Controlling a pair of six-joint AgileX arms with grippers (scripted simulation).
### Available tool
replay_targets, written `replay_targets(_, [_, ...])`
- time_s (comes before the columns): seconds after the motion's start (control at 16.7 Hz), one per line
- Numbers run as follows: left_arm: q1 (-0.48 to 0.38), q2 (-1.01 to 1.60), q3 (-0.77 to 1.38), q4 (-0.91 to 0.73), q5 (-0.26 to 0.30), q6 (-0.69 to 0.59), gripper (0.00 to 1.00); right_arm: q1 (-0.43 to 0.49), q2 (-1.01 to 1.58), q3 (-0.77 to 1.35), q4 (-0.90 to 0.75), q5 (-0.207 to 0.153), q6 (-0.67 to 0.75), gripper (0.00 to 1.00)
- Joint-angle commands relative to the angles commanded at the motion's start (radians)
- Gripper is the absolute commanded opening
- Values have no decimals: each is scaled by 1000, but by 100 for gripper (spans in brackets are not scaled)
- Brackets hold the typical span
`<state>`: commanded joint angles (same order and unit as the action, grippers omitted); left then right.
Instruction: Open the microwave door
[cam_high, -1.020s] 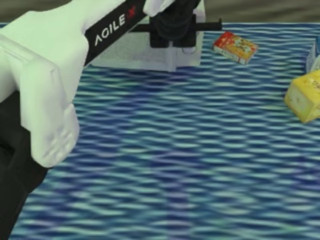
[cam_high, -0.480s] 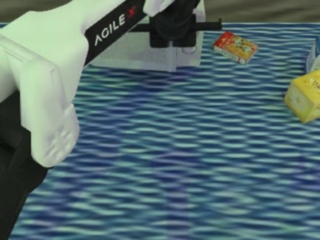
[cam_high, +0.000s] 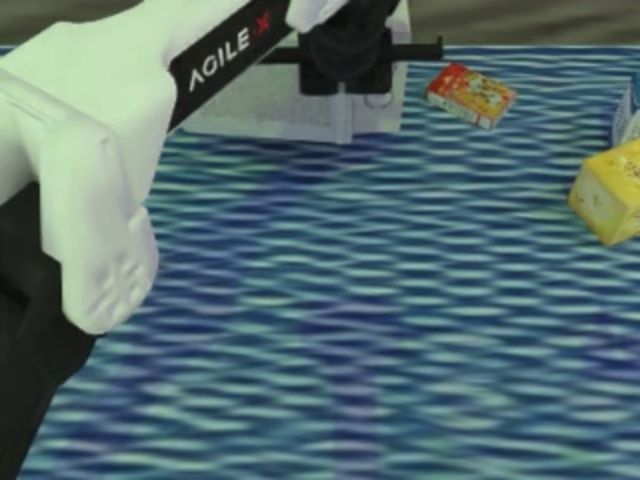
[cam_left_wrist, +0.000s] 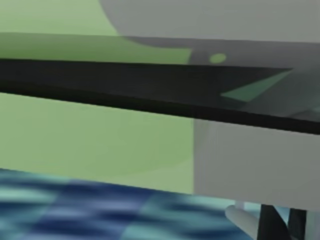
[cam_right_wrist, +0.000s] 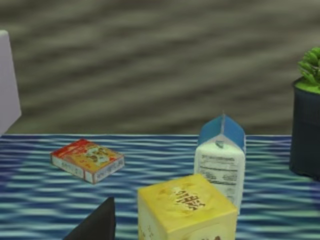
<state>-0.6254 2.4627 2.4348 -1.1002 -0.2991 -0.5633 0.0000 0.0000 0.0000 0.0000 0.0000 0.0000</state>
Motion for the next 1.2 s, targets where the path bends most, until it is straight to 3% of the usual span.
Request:
replay_targets(0.3, [-7,-9,-18,15,4,6,0,0,0,0,0,0,0,100])
replay_targets(0.72, [5,-141,-253,136,40,90,0,0,0,0,0,0,0,100])
replay_targets(1.2, [6,-149,-267,145,43,96,0,0,0,0,0,0,0,100])
